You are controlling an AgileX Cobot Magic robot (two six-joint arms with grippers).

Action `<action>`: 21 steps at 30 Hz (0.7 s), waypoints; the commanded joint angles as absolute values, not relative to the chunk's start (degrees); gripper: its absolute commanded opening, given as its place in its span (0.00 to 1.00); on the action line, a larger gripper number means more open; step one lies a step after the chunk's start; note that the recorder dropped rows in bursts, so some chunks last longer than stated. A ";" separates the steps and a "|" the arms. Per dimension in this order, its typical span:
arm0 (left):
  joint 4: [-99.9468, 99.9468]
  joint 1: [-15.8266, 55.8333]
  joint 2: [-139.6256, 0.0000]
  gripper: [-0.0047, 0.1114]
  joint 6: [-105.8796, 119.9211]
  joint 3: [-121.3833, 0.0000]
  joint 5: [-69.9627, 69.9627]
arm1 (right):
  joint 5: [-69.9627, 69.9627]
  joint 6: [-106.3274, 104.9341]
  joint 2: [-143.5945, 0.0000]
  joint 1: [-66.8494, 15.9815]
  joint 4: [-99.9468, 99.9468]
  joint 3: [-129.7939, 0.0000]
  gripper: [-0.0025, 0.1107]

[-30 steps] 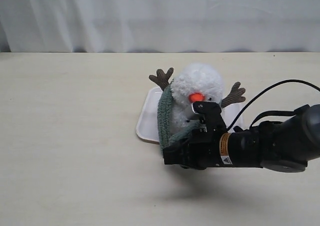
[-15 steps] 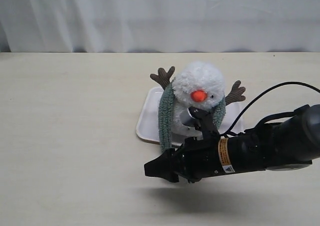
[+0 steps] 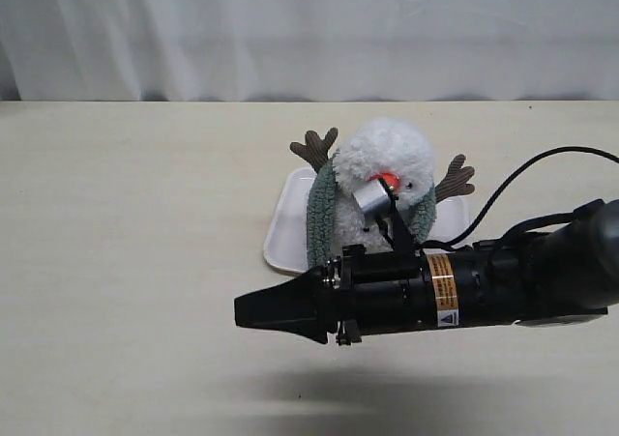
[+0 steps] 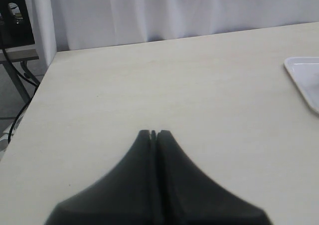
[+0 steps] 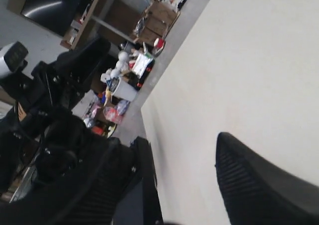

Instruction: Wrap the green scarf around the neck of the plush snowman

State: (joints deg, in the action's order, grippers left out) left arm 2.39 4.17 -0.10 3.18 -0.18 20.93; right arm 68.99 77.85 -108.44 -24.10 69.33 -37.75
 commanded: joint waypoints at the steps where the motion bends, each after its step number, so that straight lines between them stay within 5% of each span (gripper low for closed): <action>1: 2.34 4.09 0.00 0.04 3.12 0.00 20.29 | 69.96 74.28 -107.84 -24.12 64.58 -37.91 0.50; 11: 2.34 4.09 0.00 0.04 3.12 0.00 20.29 | 69.45 72.92 -107.84 -24.12 58.29 -37.91 0.50; 18: 2.34 4.09 0.00 0.04 3.12 0.00 20.29 | 35.87 69.42 -107.84 -24.12 57.82 -38.05 0.50; 21: 2.34 4.09 0.00 0.04 3.12 0.00 20.29 | 32.65 70.17 -107.74 -24.12 59.44 -38.05 0.50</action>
State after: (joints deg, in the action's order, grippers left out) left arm 2.39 4.17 -0.10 3.18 -0.18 20.93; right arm 36.93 70.57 -108.02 -24.10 57.93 -38.00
